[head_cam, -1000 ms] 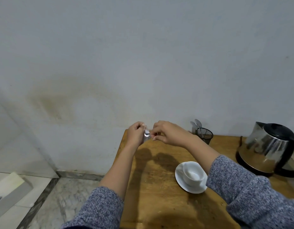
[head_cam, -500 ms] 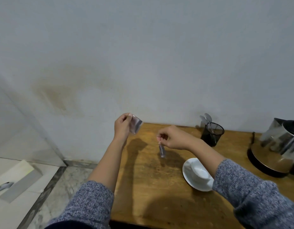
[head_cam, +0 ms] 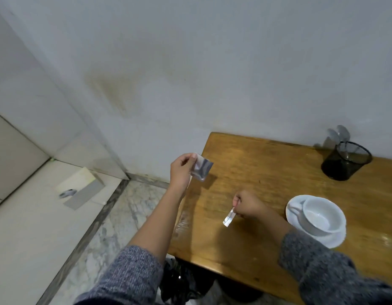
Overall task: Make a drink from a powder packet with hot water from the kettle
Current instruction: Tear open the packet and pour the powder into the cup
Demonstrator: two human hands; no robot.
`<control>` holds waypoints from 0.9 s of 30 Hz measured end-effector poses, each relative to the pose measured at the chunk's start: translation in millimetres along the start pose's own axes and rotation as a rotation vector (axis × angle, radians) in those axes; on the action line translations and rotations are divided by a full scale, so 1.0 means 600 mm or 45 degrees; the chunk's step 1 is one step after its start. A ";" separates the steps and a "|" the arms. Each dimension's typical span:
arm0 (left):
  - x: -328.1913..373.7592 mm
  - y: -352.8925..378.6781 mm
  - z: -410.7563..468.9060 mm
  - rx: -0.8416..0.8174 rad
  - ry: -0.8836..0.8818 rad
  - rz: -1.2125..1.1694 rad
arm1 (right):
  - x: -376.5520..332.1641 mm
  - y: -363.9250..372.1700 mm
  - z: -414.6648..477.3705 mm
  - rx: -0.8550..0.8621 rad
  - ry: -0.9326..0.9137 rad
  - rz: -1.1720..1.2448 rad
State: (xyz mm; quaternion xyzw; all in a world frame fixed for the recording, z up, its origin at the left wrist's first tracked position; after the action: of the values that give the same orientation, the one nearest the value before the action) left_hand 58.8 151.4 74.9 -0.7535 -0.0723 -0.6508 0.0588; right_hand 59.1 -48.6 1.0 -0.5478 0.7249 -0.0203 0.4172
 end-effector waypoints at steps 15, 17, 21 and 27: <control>-0.001 0.117 0.023 -0.186 -0.016 -0.033 | 0.001 -0.041 -0.038 0.234 -0.236 0.353; 0.014 0.162 0.023 -0.237 0.001 -0.058 | -0.001 -0.065 -0.070 0.242 -0.362 0.645; 0.041 0.266 0.011 -0.389 0.025 -0.141 | 0.024 -0.109 -0.129 0.462 -0.464 0.811; 0.064 0.386 -0.016 -0.522 -0.013 -0.290 | 0.105 -0.163 -0.216 0.852 -0.500 0.932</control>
State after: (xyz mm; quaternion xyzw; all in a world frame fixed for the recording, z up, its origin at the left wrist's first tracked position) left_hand 97.7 -76.8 115.3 -0.7401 -0.0234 -0.6504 -0.1696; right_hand 50.8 -194.3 96.1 -0.0897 0.7308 -0.0007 0.6767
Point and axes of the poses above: each hand's wrist, its own z-axis towards the middle knuckle, its own y-axis out of the palm, x = y × z, the point moved 4 cm from there along z, towards the middle knuckle, and after that the axes turned 15 degrees about -x, right-handed, at the moved point
